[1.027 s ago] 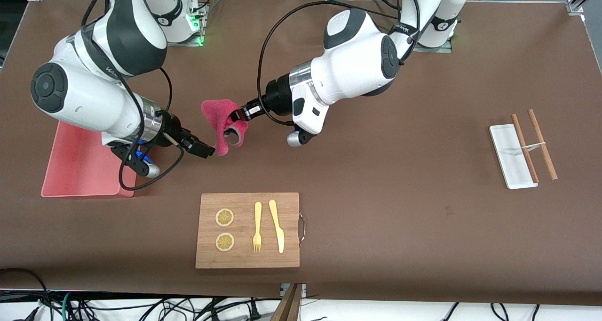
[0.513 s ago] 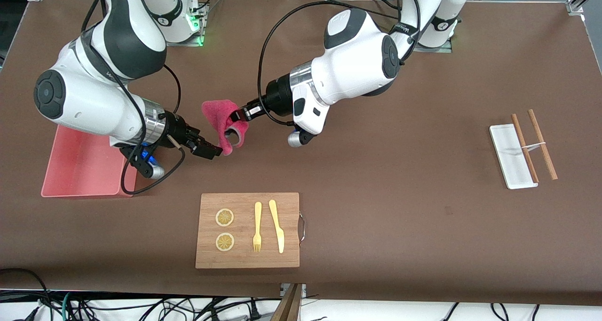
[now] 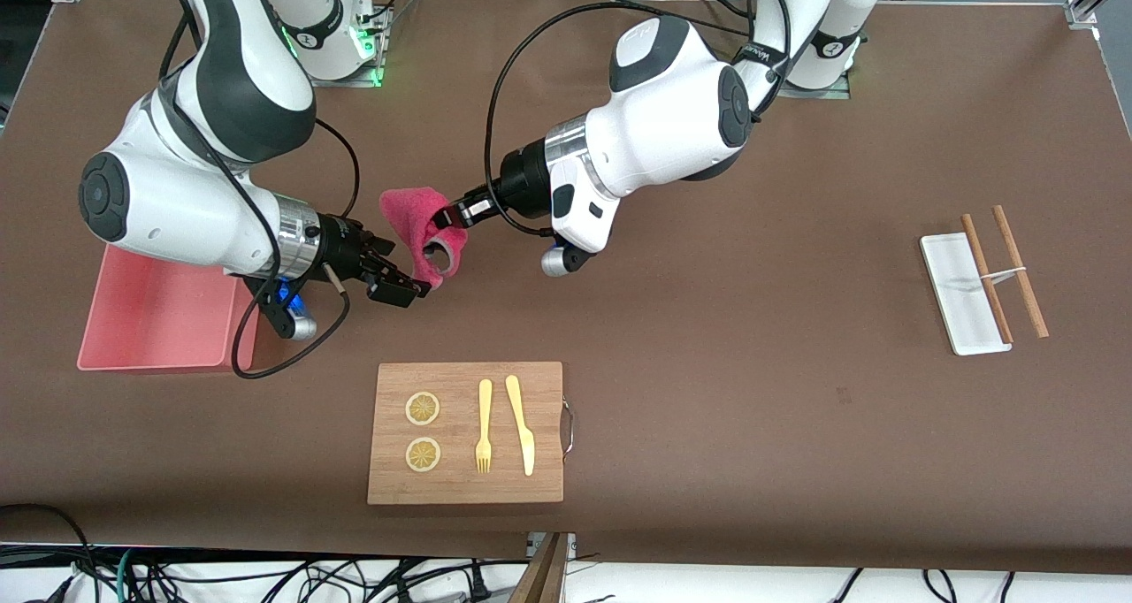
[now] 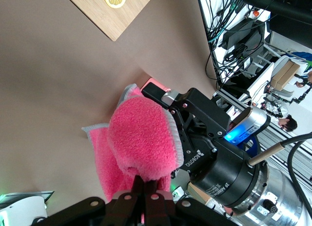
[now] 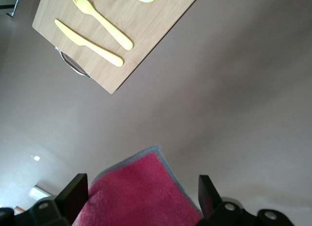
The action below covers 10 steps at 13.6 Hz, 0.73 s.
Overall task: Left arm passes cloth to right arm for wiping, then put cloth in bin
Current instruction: 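Grasp the hanging cloth edge with the right gripper below the left gripper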
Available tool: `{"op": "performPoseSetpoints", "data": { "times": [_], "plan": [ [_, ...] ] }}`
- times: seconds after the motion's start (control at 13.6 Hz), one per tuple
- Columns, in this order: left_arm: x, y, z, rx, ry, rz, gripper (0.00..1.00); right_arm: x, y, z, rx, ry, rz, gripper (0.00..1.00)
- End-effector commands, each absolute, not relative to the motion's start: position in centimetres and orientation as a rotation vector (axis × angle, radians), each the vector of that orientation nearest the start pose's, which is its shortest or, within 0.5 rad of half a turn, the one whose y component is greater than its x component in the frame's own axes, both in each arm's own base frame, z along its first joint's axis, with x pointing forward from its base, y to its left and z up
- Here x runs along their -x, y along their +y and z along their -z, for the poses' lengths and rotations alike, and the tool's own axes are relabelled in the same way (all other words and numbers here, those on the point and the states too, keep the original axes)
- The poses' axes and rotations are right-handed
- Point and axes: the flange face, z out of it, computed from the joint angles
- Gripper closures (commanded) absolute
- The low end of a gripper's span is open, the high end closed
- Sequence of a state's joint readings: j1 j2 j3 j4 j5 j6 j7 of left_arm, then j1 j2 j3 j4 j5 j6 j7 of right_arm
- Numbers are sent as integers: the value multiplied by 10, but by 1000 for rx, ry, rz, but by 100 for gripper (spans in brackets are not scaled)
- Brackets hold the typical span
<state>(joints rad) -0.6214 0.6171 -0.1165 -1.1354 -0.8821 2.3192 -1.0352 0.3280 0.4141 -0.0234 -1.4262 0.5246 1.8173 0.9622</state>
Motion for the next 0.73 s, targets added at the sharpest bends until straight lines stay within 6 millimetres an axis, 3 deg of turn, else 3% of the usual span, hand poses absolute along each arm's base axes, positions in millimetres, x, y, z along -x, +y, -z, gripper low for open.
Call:
{"op": "performPoseSetpoints", "data": {
  "times": [0.0,0.29,0.37,0.59,0.66],
  "plan": [
    [-586,-512,-526,-1973,829,396,100,-638,250,-459,2424,1138,-506,0],
    [-586,-511,-527,-1971,829,394,100,-635,253,-441,2404,1189,-564,1],
    [-586,-511,-527,-1971,829,394,100,-634,252,-437,2406,1193,-572,10],
    [-587,-510,-527,-1970,832,394,100,-633,253,-434,2412,1192,-588,54],
    [-588,-509,-527,-1970,832,392,100,-632,253,-434,2413,1190,-589,64]
  ]
}}
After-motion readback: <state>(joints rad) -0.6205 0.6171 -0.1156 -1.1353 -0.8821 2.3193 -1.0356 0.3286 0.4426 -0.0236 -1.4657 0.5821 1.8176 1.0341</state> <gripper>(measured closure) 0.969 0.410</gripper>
